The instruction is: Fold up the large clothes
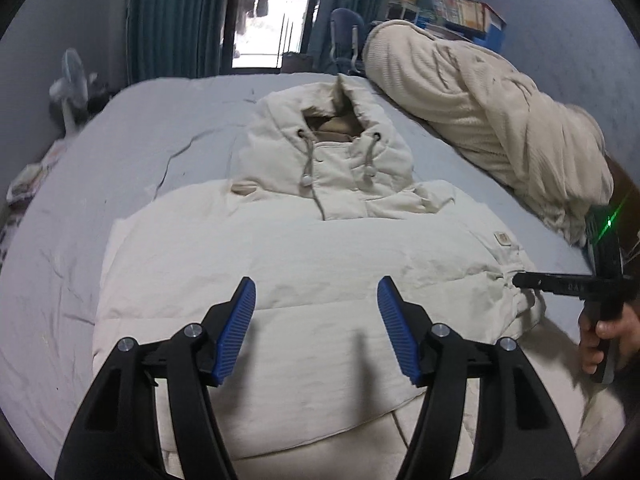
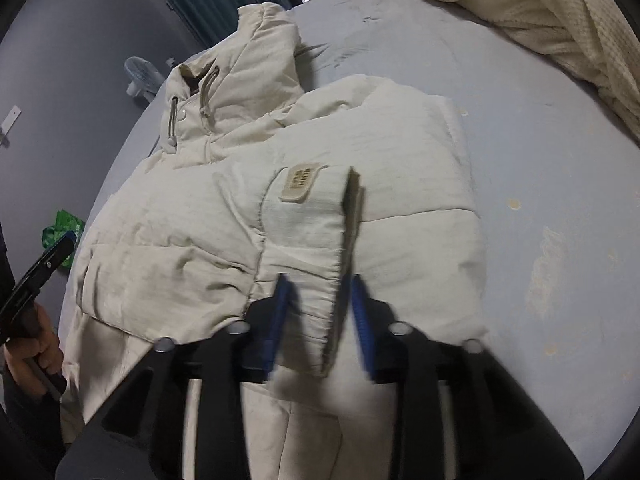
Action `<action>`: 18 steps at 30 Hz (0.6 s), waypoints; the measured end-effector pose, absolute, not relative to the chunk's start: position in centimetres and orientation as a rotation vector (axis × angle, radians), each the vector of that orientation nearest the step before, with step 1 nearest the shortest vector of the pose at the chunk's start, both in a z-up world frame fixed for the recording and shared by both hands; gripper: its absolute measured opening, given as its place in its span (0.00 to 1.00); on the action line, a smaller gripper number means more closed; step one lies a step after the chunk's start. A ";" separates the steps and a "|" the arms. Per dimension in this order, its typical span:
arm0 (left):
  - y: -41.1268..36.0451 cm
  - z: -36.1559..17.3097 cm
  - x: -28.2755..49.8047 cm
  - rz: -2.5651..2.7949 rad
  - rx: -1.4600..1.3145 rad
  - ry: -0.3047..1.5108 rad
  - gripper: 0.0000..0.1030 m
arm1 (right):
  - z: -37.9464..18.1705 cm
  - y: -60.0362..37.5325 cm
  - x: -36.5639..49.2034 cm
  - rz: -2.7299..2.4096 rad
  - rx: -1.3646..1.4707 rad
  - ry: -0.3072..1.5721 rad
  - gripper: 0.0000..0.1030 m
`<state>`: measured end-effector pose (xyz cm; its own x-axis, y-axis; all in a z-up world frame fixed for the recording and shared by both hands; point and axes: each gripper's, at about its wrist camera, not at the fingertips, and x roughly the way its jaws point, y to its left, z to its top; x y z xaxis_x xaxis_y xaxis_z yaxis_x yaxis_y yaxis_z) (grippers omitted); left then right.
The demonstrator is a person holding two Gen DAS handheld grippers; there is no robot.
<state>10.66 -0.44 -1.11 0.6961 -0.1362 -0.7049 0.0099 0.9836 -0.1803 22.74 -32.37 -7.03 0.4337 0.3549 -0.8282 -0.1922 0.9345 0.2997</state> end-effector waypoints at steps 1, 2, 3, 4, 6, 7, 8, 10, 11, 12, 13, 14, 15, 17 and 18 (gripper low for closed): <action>-0.1 -1.1 10.6 -0.082 -0.174 0.800 0.58 | -6.8 -32.5 22.6 0.341 0.171 1.060 0.56; 0.3 -1.0 10.7 -0.079 -0.185 0.802 0.62 | -6.5 -32.6 22.5 0.333 0.168 1.049 0.64; 0.7 -1.0 10.7 -0.074 -0.193 0.802 0.65 | -6.4 -32.5 22.4 0.329 0.166 1.041 0.65; 1.1 -0.9 10.6 -0.064 -0.203 0.799 0.72 | -6.3 -32.5 22.4 0.326 0.167 1.034 0.66; 2.1 -0.7 10.7 -0.027 -0.243 0.796 0.81 | -6.0 -32.7 22.5 0.319 0.177 1.021 0.70; 2.6 -0.6 10.6 -0.015 -0.263 0.796 0.84 | -5.8 -32.9 22.4 0.318 0.180 1.015 0.71; 3.3 -0.6 10.7 0.003 -0.301 0.795 0.85 | -5.6 -33.0 22.3 0.314 0.182 1.003 0.72; 4.2 -0.6 10.8 0.018 -0.349 0.798 0.85 | -5.2 -33.1 22.3 0.310 0.186 0.986 0.75; 4.7 -0.6 10.9 0.026 -0.370 0.801 0.85 | -5.0 -33.1 22.2 0.308 0.189 0.978 0.76; 5.0 -0.7 10.9 0.033 -0.377 0.803 0.85 | -4.8 -33.2 22.2 0.306 0.191 0.969 0.76; 5.3 -0.7 11.0 0.042 -0.379 0.805 0.86 | -4.7 -33.2 22.2 0.305 0.192 0.961 0.76; 5.6 -0.6 11.2 0.053 -0.375 0.807 0.86 | -4.4 -33.3 22.3 0.311 0.201 0.949 0.78; 5.7 -0.6 11.3 0.058 -0.373 0.809 0.86 | -4.3 -33.3 22.4 0.320 0.219 0.940 0.79; 6.2 -0.5 11.6 0.056 -0.383 0.811 0.86 | -4.0 -33.2 22.9 0.343 0.249 0.927 0.81; 6.3 -0.5 11.7 0.054 -0.388 0.810 0.86 | -3.9 -33.1 23.2 0.357 0.255 0.925 0.81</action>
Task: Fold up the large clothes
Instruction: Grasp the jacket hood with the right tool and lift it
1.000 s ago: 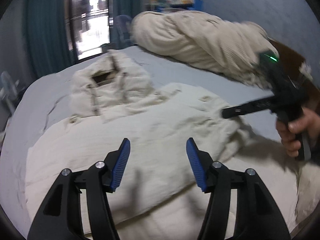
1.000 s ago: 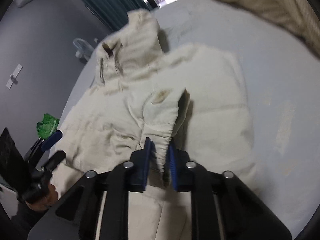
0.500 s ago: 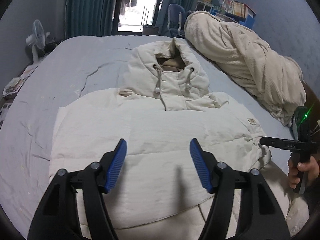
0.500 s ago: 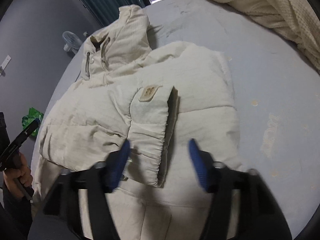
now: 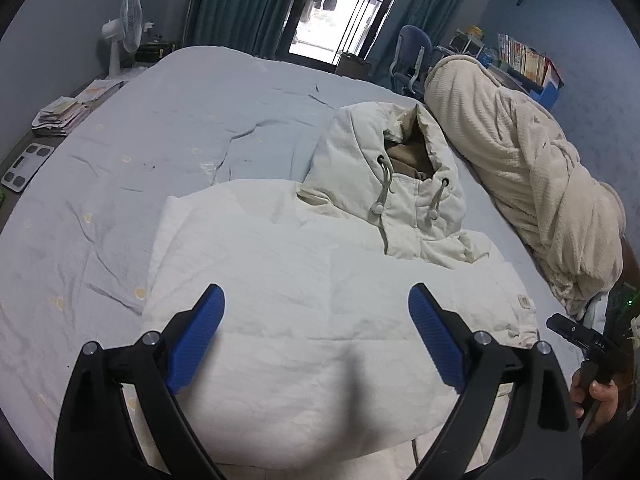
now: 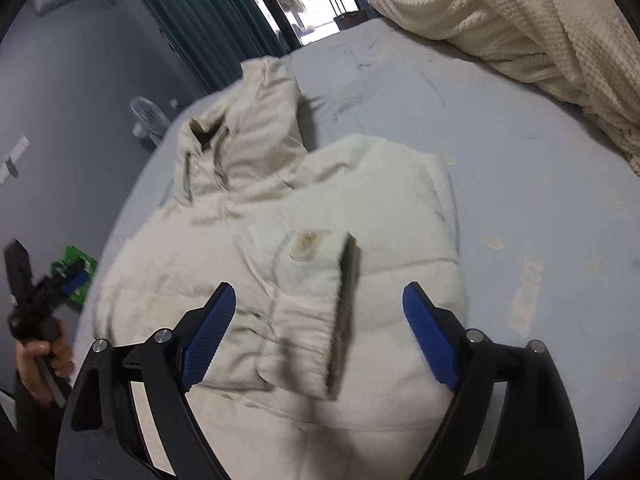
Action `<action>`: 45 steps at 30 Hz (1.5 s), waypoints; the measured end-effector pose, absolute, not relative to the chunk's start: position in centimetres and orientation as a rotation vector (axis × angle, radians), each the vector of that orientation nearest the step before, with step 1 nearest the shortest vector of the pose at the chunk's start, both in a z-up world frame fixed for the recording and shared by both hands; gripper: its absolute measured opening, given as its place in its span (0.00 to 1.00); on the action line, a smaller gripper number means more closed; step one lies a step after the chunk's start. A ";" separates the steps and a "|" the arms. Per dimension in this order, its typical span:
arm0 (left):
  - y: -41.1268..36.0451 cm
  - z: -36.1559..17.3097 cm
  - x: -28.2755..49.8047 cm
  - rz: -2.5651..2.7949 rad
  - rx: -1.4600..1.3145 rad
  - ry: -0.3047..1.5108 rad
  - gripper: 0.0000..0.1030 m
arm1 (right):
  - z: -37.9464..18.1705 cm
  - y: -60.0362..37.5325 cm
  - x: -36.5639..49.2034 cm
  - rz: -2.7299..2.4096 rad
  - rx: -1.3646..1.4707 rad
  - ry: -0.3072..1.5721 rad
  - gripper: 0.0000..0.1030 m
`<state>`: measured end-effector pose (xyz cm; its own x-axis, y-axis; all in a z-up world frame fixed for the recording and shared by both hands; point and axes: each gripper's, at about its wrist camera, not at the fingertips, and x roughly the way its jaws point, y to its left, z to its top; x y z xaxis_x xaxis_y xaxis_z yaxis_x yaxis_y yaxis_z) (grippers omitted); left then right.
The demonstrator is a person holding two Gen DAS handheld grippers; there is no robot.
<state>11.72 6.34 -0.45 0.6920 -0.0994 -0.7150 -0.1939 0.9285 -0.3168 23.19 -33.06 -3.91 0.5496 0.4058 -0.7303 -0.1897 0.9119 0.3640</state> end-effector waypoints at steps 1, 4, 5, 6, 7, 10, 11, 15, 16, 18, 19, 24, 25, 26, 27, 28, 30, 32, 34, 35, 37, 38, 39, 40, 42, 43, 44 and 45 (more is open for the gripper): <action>6.5 -0.3 11.9 0.052 -0.388 0.807 0.86 | -3.9 -32.8 23.8 0.371 0.256 0.926 0.81; 6.6 0.2 12.5 0.047 -0.357 0.800 0.86 | -3.6 -31.6 26.2 0.409 0.252 0.941 0.81; 6.8 0.3 12.8 0.043 -0.343 0.796 0.86 | -3.5 -31.0 27.6 0.432 0.258 0.950 0.81; 7.0 0.3 13.0 0.043 -0.331 0.796 0.86 | -3.4 -30.5 28.6 0.444 0.258 0.957 0.81; 7.2 0.4 13.2 0.048 -0.321 0.796 0.86 | -3.2 -30.1 29.5 0.453 0.253 0.961 0.81; 8.9 0.1 13.6 0.087 -0.333 0.792 0.86 | -2.8 -28.3 33.4 0.474 0.247 0.967 0.81; 9.6 0.0 13.6 0.095 -0.350 0.792 0.86 | -2.8 -27.9 34.4 0.479 0.254 0.970 0.81; 11.8 -0.7 13.9 0.144 -0.400 0.799 0.86 | -2.9 -26.5 39.7 0.466 0.266 0.975 0.84; 12.2 -0.8 13.9 0.159 -0.407 0.799 0.86 | -3.0 -26.2 41.2 0.463 0.281 0.982 0.84; 12.8 -1.2 14.0 0.192 -0.408 0.806 0.86 | -3.4 -26.0 43.7 0.450 0.321 0.988 0.84; 13.0 -1.3 14.1 0.197 -0.407 0.809 0.86 | -3.6 -25.9 44.9 0.449 0.349 0.993 0.84; 13.2 -1.4 13.9 0.206 -0.398 0.811 0.86 | -5.3 -25.4 50.1 0.461 0.478 1.020 0.84; 13.2 -1.4 13.8 0.209 -0.401 0.811 0.86 | -5.6 -25.2 50.8 0.468 0.498 1.023 0.84; 13.3 -1.4 13.8 0.209 -0.410 0.811 0.86 | -6.0 -25.1 51.5 0.475 0.525 1.026 0.84; 13.3 -1.5 14.0 0.204 -0.415 0.815 0.86 | -6.4 -25.1 52.1 0.471 0.550 1.028 0.84; 13.3 -1.6 14.1 0.200 -0.418 0.817 0.86 | -6.8 -25.0 52.8 0.461 0.568 1.030 0.84; 13.1 -1.7 14.4 0.200 -0.422 0.819 0.86 | -7.7 -24.5 53.9 0.459 0.592 1.052 0.84; 12.8 -1.9 14.6 0.194 -0.415 0.826 0.86 | -8.5 -23.6 54.5 0.481 0.592 1.075 0.82; 12.5 -1.9 14.7 0.192 -0.401 0.831 0.86 | -9.1 -22.7 54.8 0.487 0.558 1.087 0.74; 12.3 -1.9 14.8 0.194 -0.392 0.834 0.86 | -9.3 -22.4 54.9 0.491 0.549 1.091 0.57; 12.1 -1.9 14.8 0.195 -0.386 0.835 0.86 | -9.6 -21.6 54.7 0.496 0.526 1.094 0.24; 12.1 -1.9 14.8 0.193 -0.386 0.834 0.86 | -9.2 -21.4 54.3 0.510 0.514 1.074 0.20; 12.1 -1.8 14.8 0.193 -0.387 0.833 0.86 | -8.7 -21.1 53.8 0.525 0.499 1.050 0.17; 12.1 -1.8 14.8 0.194 -0.386 0.832 0.86 | -7.9 -20.7 53.2 0.540 0.474 1.029 0.16; 12.1 -1.8 14.7 0.195 -0.387 0.831 0.86 | -6.4 -19.9 51.8 0.567 0.416 0.999 0.15; 12.1 -1.7 14.7 0.195 -0.389 0.829 0.86 | -5.5 -19.6 50.8 0.580 0.380 0.979 0.15; 12.2 -1.6 14.6 0.197 -0.391 0.826 0.86 | -4.6 -19.3 49.9 0.588 0.336 0.958 0.14; 12.2 -1.4 14.6 0.197 -0.394 0.822 0.86 | -3.5 -18.7 48.5 0.600 0.283 0.929 0.14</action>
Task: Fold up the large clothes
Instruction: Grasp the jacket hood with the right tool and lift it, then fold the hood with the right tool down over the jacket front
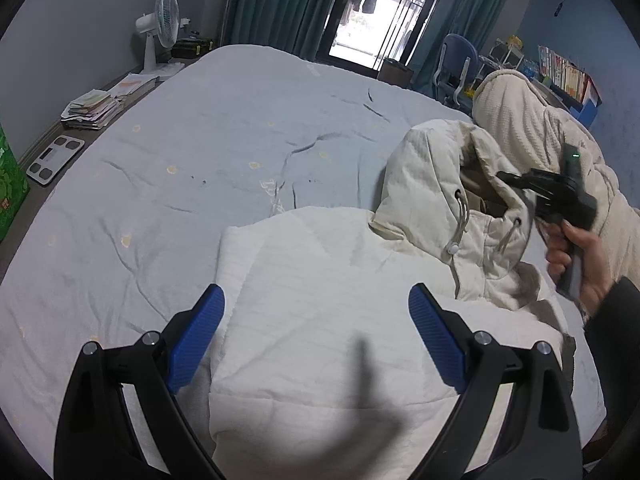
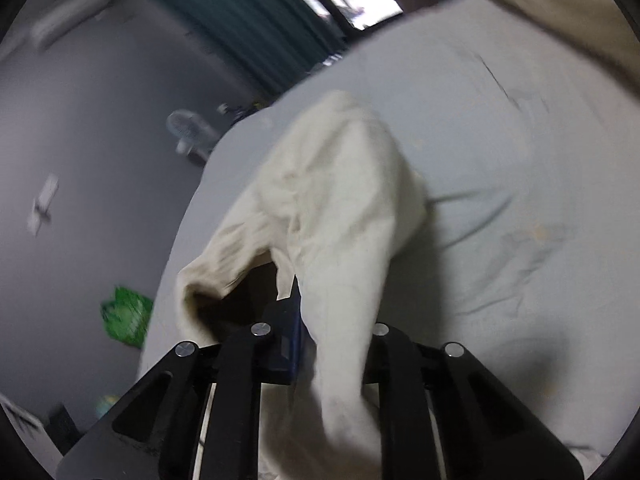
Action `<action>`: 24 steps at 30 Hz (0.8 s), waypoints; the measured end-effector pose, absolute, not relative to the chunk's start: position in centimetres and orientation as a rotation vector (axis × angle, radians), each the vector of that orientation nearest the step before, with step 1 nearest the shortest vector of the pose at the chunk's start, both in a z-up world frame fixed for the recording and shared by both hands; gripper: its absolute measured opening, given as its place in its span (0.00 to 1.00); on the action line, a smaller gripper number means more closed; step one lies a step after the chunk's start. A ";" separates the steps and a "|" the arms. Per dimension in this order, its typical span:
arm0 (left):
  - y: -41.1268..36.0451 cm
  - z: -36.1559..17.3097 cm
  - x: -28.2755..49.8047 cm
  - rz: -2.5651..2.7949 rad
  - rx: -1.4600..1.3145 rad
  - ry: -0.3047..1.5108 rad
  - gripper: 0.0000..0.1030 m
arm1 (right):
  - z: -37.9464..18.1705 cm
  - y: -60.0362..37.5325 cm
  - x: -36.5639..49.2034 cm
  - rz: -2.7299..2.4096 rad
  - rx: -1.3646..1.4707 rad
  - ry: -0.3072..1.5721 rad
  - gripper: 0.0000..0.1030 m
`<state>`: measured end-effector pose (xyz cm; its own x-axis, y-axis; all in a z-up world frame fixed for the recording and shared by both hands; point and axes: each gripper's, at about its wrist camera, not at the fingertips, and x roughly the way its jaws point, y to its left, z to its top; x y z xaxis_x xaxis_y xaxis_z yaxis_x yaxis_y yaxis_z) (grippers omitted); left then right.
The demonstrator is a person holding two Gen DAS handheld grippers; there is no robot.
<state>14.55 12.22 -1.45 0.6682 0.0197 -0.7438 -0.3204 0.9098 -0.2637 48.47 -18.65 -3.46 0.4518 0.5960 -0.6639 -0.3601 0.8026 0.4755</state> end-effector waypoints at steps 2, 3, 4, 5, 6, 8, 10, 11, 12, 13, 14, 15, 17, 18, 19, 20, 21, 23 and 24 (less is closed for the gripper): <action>12.3 -1.2 14.4 0.198 -0.398 0.811 0.86 | -1.7 -18.0 45.3 0.629 0.204 0.876 0.13; 12.3 -1.0 14.4 0.200 -0.399 0.807 0.86 | -1.0 -17.7 44.2 0.637 0.169 0.851 0.13; 12.3 -0.9 14.3 0.202 -0.399 0.803 0.86 | -0.2 -17.5 42.7 0.649 0.134 0.824 0.13; 12.3 -0.7 14.3 0.202 -0.402 0.799 0.86 | 0.6 -17.3 40.8 0.665 0.097 0.795 0.13; 12.3 -0.6 14.2 0.199 -0.404 0.797 0.86 | 1.3 -17.0 39.9 0.672 0.075 0.778 0.12; 12.3 -0.3 14.1 0.193 -0.406 0.788 0.86 | 2.3 -16.4 37.6 0.683 0.018 0.742 0.12; 12.4 0.2 13.9 0.190 -0.405 0.773 0.86 | 3.2 -16.0 34.4 0.707 -0.037 0.702 0.12; 12.5 0.5 13.7 0.190 -0.406 0.759 0.86 | 3.4 -16.2 33.4 0.712 -0.051 0.690 0.12; 12.6 0.8 13.5 0.190 -0.408 0.747 0.86 | 3.5 -16.2 31.6 0.725 -0.063 0.676 0.12; 12.6 1.1 13.4 0.187 -0.409 0.738 0.86 | 3.4 -16.1 30.4 0.734 -0.077 0.670 0.12; 12.7 1.5 13.2 0.178 -0.406 0.722 0.86 | 3.1 -16.2 28.6 0.737 -0.108 0.655 0.12; 12.6 1.9 13.0 0.169 -0.397 0.707 0.86 | 2.9 -16.3 27.9 0.741 -0.112 0.649 0.12; 12.5 2.7 12.7 0.153 -0.372 0.679 0.86 | 2.0 -17.1 25.7 0.754 -0.101 0.652 0.12; 12.3 3.1 12.5 0.137 -0.359 0.662 0.86 | 1.4 -17.2 25.2 0.754 -0.100 0.654 0.12; 12.0 3.5 12.3 0.122 -0.345 0.646 0.86 | 1.1 -17.5 24.3 0.755 -0.097 0.661 0.12; 11.8 3.8 12.2 0.112 -0.336 0.637 0.86 | 0.4 -17.9 23.5 0.752 -0.090 0.670 0.12; 11.5 4.2 12.1 0.095 -0.324 0.626 0.86 | 0.0 -18.3 23.3 0.749 -0.083 0.676 0.12; 10.7 5.1 11.8 0.062 -0.282 0.600 0.86 | -1.1 -18.9 23.3 0.740 -0.072 0.694 0.12; 10.5 5.4 11.7 0.055 -0.264 0.592 0.86 | -1.3 -19.1 22.9 0.735 -0.075 0.697 0.12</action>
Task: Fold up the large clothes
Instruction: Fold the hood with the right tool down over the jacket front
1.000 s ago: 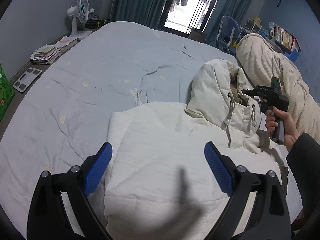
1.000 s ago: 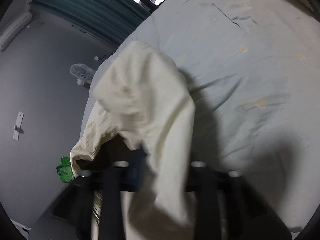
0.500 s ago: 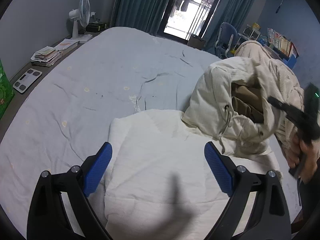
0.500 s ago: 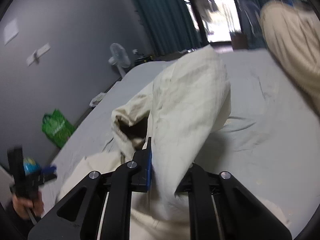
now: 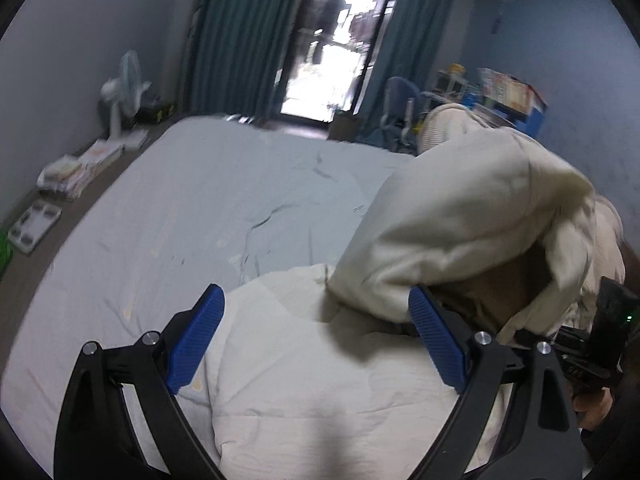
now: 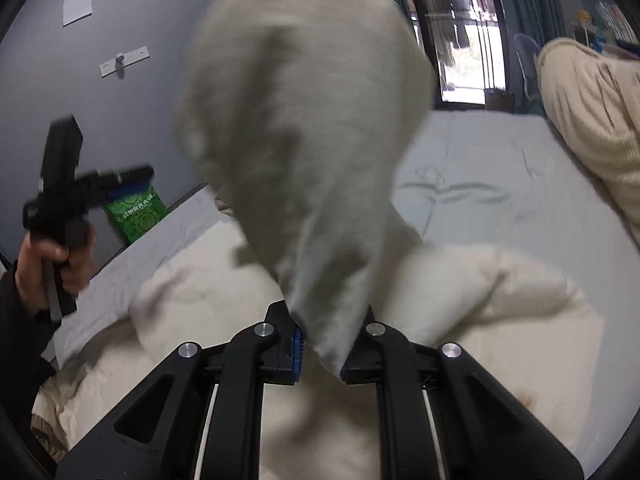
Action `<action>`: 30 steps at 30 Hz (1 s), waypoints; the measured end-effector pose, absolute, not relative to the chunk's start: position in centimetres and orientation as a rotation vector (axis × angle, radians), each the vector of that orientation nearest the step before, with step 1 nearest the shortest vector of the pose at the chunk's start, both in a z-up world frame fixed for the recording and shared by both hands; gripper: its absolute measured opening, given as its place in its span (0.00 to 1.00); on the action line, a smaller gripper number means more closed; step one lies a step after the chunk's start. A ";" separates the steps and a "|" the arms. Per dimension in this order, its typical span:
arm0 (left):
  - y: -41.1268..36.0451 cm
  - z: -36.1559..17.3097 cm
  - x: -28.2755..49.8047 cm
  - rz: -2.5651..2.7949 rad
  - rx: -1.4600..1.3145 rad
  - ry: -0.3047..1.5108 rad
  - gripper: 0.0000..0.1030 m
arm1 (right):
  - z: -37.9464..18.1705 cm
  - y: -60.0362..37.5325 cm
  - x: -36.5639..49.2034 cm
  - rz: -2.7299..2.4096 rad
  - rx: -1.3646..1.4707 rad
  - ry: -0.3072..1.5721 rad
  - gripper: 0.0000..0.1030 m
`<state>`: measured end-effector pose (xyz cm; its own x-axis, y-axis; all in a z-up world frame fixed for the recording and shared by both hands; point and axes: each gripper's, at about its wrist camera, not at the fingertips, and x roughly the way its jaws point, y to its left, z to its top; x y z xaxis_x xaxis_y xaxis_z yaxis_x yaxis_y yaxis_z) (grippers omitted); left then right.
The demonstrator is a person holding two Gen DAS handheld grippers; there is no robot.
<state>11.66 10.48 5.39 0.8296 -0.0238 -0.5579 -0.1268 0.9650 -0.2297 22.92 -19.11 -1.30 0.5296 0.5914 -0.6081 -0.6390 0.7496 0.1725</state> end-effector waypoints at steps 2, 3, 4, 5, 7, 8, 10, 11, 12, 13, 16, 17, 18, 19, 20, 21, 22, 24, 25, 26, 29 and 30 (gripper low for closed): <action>10.0 6.2 11.2 0.047 -0.219 0.568 0.86 | -1.4 -19.6 22.3 0.727 -0.075 0.706 0.12; 9.8 6.5 11.1 0.033 -0.208 0.562 0.86 | -1.6 -19.7 22.0 0.718 -0.087 0.707 0.12; 9.9 6.8 10.9 0.028 -0.203 0.553 0.86 | -1.7 -19.7 21.7 0.710 -0.105 0.705 0.13; 10.0 7.0 10.8 0.028 -0.209 0.546 0.86 | -1.7 -19.3 21.3 0.702 -0.129 0.703 0.13; 10.6 7.3 10.5 -0.001 -0.256 0.532 0.86 | -1.6 -18.9 20.9 0.689 -0.167 0.697 0.13; 11.0 7.4 10.3 -0.034 -0.300 0.527 0.86 | -1.7 -18.6 20.6 0.681 -0.196 0.688 0.13; 11.4 7.8 10.1 -0.102 -0.367 0.520 0.86 | -1.9 -18.1 20.2 0.671 -0.228 0.680 0.13; 11.2 8.0 10.0 -0.144 -0.400 0.508 0.86 | -1.9 -17.8 20.1 0.665 -0.246 0.679 0.13; 10.8 8.3 9.8 -0.180 -0.415 0.499 0.86 | -2.3 -18.1 19.7 0.662 -0.253 0.680 0.13; 10.3 8.7 9.8 -0.209 -0.420 0.491 0.86 | -2.3 -17.9 19.6 0.659 -0.262 0.681 0.13; 7.8 9.5 9.5 -0.277 -0.390 0.482 0.86 | -2.5 -17.7 19.5 0.648 -0.287 0.682 0.14; 6.8 9.7 9.5 -0.299 -0.373 0.489 0.86 | -2.5 -17.8 19.4 0.645 -0.290 0.682 0.14; 6.1 9.7 9.7 -0.321 -0.368 0.498 0.85 | -2.5 -17.8 19.3 0.642 -0.294 0.683 0.14; 5.4 9.6 9.8 -0.336 -0.367 0.508 0.83 | -2.6 -17.9 19.2 0.640 -0.294 0.684 0.14; 4.8 9.2 10.2 -0.351 -0.364 0.533 0.72 | -2.5 -17.9 19.2 0.638 -0.295 0.685 0.14; 4.3 8.7 10.5 -0.356 -0.361 0.563 0.65 | -2.6 -17.9 19.4 0.636 -0.298 0.687 0.14; 3.8 8.2 10.8 -0.356 -0.358 0.590 0.45 | -2.6 -18.0 19.4 0.632 -0.301 0.688 0.15; 3.4 7.4 11.3 -0.341 -0.336 0.623 0.15 | -2.5 -18.1 19.2 0.620 -0.305 0.686 0.18; 3.4 7.3 11.3 -0.343 -0.326 0.626 0.12 | -2.4 -18.1 18.9 0.609 -0.311 0.684 0.20; 3.4 7.3 11.3 -0.337 -0.325 0.625 0.09 | -2.2 -18.3 18.9 0.590 -0.317 0.682 0.26; 3.6 8.0 10.7 -0.338 -0.313 0.600 0.09 | -1.5 -19.0 18.0 0.549 -0.315 0.682 0.46; 3.6 8.1 10.5 -0.334 -0.304 0.594 0.09 | -1.3 -19.2 17.8 0.533 -0.312 0.686 0.62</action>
